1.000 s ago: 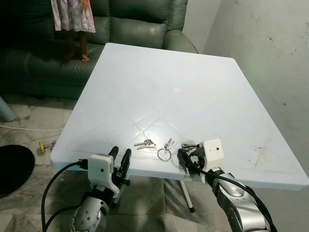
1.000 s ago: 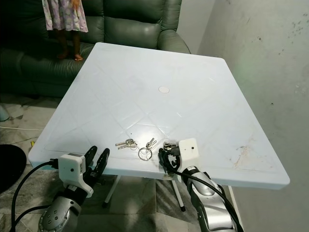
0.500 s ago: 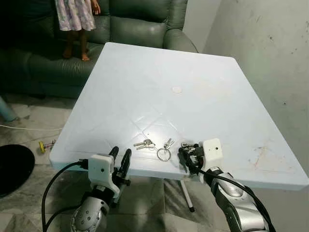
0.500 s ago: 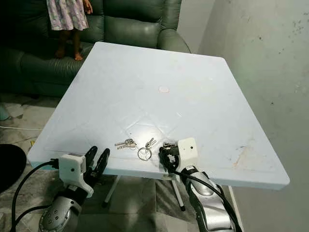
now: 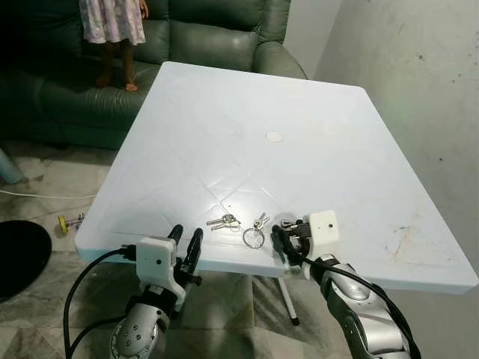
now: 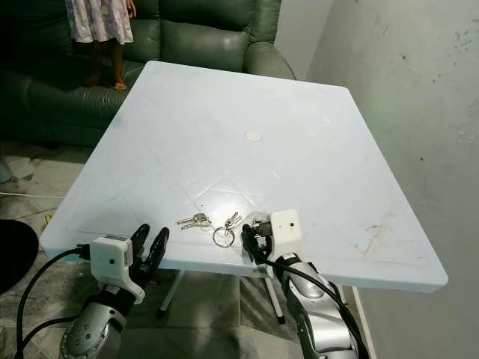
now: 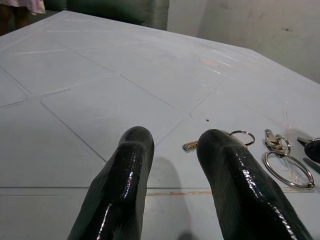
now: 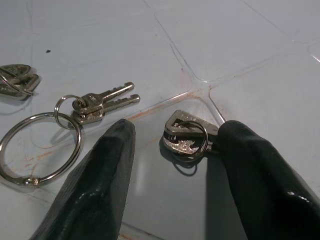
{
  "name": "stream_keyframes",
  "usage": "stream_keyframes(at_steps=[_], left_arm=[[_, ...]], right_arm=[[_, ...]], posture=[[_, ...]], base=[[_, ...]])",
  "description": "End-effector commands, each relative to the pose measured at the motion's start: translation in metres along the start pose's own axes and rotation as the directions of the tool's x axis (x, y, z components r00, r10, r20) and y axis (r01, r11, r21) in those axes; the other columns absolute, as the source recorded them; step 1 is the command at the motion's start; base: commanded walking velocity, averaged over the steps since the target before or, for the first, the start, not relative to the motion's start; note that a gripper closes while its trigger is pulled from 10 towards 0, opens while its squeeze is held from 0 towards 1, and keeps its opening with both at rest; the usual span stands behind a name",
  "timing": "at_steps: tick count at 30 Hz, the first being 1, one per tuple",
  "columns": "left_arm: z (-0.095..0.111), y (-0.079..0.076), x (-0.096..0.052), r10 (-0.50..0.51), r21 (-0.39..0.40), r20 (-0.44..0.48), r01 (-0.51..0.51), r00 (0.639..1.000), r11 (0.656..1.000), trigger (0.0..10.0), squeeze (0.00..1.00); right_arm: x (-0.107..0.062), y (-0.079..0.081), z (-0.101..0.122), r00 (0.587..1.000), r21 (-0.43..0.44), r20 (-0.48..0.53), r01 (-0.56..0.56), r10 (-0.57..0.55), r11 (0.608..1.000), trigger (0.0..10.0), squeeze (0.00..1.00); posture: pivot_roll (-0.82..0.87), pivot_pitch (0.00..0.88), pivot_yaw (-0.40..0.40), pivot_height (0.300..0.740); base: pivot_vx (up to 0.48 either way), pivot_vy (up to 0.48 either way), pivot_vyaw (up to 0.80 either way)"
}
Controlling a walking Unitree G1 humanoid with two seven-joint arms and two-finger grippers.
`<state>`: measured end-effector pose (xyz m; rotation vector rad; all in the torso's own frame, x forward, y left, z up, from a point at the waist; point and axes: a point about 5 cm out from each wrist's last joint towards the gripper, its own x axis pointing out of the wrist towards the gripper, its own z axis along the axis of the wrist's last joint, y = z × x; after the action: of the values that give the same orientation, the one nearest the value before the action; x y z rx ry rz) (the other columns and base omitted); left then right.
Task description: Hang keys on a hook
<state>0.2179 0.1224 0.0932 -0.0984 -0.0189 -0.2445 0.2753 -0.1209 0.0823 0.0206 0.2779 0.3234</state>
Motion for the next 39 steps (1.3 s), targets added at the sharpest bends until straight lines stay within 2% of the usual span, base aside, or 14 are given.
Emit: stream_keyframes(at_steps=[1,3,4,5,6,7,39], left_arm=[[0.0013,-0.0025,-0.0011,-0.005,-0.003,-0.001,0.005,1.0,1.0,10.0,0.0],[0.0014,-0.0026,-0.0013,-0.004,-0.003,-0.001,0.004,1.0,1.0,10.0,0.0],[0.0015,-0.0025,-0.0015,-0.002,-0.004,-0.001,0.002,1.0,1.0,10.0,0.0],[0.0016,-0.0026,-0.0016,-0.002,-0.003,-0.001,0.002,1.0,1.0,10.0,0.0],[0.0016,-0.0026,-0.0016,-0.002,-0.003,0.0,0.002,1.0,1.0,10.0,0.0],[0.0017,-0.0024,-0.0016,-0.002,-0.003,0.0,0.002,1.0,1.0,10.0,0.0],[0.0036,-0.0011,0.0003,0.004,0.005,0.003,-0.004,1.0,1.0,10.0,0.0]], right_arm=[[-0.0005,-0.0036,0.0027,1.0,-0.012,-0.001,0.018,-0.018,1.0,6.5,0.0],[-0.0007,-0.0039,0.0025,1.0,-0.012,-0.001,0.019,-0.019,1.0,6.5,0.0],[-0.0011,-0.005,0.0015,1.0,-0.015,-0.005,0.021,-0.021,1.0,1.6,0.0],[-0.0014,-0.0055,0.0011,1.0,-0.016,-0.007,0.023,-0.023,1.0,1.1,0.0],[-0.0016,-0.0058,0.0008,1.0,-0.017,-0.009,0.023,-0.023,1.0,1.1,0.0],[-0.0019,-0.0062,0.0008,1.0,-0.02,-0.008,0.024,-0.024,1.0,0.0,0.0],[-0.0022,-0.0084,0.0025,0.998,-0.022,0.025,0.051,-0.051,0.998,0.0,0.0]], posture=[[0.17,0.089,-0.139,0.74],[0.17,0.089,-0.139,0.74],[0.17,0.09,-0.139,0.74],[0.18,0.09,-0.139,0.74],[0.18,0.09,-0.139,0.74],[0.18,0.091,-0.139,0.74],[0.18,0.082,-0.132,0.74]], base=[[0.0,0.0,0.0],[0.0,0.0,0.0],[0.0,0.0,0.0],[0.0,0.0,0.0],[0.0,0.0,0.0],[0.0,0.0,0.0],[0.0,0.0,0.0]])
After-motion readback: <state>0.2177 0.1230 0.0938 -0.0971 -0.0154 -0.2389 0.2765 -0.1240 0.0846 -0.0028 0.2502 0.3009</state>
